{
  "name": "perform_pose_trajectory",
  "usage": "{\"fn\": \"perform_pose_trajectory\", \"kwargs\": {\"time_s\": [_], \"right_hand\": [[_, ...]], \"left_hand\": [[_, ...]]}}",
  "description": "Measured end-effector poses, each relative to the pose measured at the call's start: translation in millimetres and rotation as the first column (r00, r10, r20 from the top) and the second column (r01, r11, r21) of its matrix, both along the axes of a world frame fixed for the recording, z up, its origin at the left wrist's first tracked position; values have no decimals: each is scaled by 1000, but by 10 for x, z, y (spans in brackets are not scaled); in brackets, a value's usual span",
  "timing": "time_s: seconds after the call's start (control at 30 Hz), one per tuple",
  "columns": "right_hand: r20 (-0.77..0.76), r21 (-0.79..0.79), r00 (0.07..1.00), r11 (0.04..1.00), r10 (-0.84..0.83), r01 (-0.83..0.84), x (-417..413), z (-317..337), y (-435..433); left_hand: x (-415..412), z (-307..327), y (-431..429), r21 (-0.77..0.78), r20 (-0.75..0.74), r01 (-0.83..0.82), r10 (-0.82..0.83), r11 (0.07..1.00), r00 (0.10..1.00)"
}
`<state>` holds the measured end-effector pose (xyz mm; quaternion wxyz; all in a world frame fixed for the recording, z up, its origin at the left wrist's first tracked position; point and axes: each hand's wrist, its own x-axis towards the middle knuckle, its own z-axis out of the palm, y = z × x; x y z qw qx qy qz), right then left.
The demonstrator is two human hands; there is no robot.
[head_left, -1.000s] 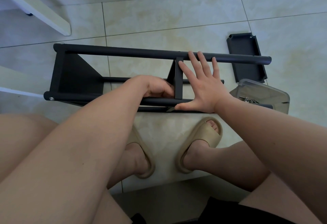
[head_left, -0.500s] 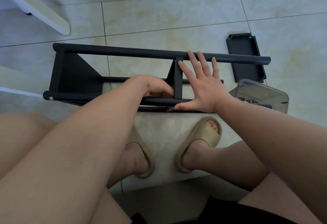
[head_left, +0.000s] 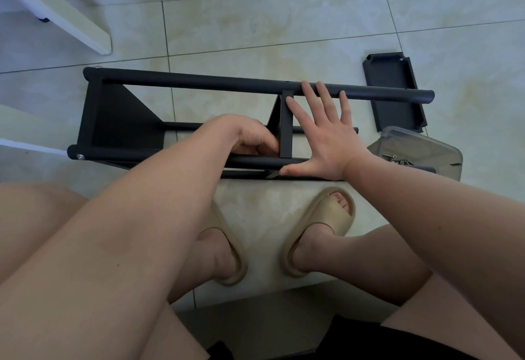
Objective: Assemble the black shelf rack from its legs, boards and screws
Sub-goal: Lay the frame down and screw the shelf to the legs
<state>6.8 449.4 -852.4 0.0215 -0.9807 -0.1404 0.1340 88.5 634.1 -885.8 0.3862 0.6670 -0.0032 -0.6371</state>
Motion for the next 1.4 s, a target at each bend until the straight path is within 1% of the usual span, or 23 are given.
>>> {"fn": "perform_pose_trajectory", "kwargs": {"time_s": [0.23, 0.53, 0.67, 0.97, 1.13, 1.4], "right_hand": [[-5, -13, 1000, 1000, 0, 0, 2, 11, 4], [-3, -6, 1000, 1000, -1, 1, 4, 6, 0], [1, -5, 1000, 1000, -2, 2, 0, 0, 3], [3, -13, 1000, 1000, 0, 0, 4, -1, 6], [-3, -12, 1000, 1000, -3, 3, 1, 18, 9], [-9, -14, 1000, 1000, -3, 3, -1, 28, 14]], "left_hand": [[-5, 71, -51, 10, 9, -40, 40, 999, 999], [-16, 7, 6, 14, -30, 41, -41, 999, 999], [-25, 8, 20, -17, -38, 84, -85, 996, 996], [-25, -50, 41, -49, -64, -42, 38, 998, 997], [-30, -23, 33, -29, -41, 21, -23, 999, 999], [-41, -8, 16, -11, -50, 14, -15, 1000, 999]]}}
